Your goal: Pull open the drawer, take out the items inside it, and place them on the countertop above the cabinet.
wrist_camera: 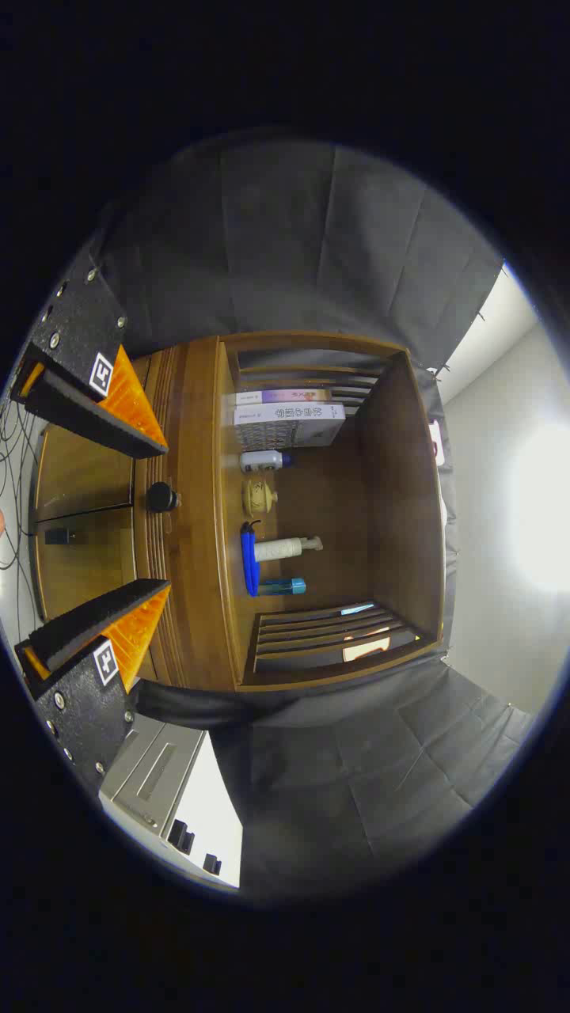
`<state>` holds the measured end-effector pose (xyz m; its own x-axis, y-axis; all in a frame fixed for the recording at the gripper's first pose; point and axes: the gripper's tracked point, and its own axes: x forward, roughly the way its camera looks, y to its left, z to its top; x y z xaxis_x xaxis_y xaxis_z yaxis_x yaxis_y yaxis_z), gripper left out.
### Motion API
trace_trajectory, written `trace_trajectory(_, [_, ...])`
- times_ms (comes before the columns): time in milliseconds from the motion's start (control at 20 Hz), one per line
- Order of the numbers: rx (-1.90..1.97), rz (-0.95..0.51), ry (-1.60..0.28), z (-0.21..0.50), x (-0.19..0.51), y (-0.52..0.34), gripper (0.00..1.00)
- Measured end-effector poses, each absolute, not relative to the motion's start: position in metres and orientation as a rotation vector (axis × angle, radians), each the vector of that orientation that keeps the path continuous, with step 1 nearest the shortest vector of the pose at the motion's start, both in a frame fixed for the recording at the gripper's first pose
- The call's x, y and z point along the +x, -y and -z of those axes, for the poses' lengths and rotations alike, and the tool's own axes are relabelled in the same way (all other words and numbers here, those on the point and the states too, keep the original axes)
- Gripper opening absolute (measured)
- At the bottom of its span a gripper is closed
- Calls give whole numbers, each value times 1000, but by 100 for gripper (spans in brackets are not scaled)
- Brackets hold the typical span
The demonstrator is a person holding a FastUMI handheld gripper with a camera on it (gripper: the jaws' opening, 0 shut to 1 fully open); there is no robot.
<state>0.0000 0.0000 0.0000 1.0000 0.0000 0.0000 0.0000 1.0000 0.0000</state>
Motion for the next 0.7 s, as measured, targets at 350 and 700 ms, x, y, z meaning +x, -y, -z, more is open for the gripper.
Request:
trace_trajectory(350, [15,-11,-24,9,-1,-11,95])
trace_trajectory(700, [21,21,-18,-3,-5,-7,95])
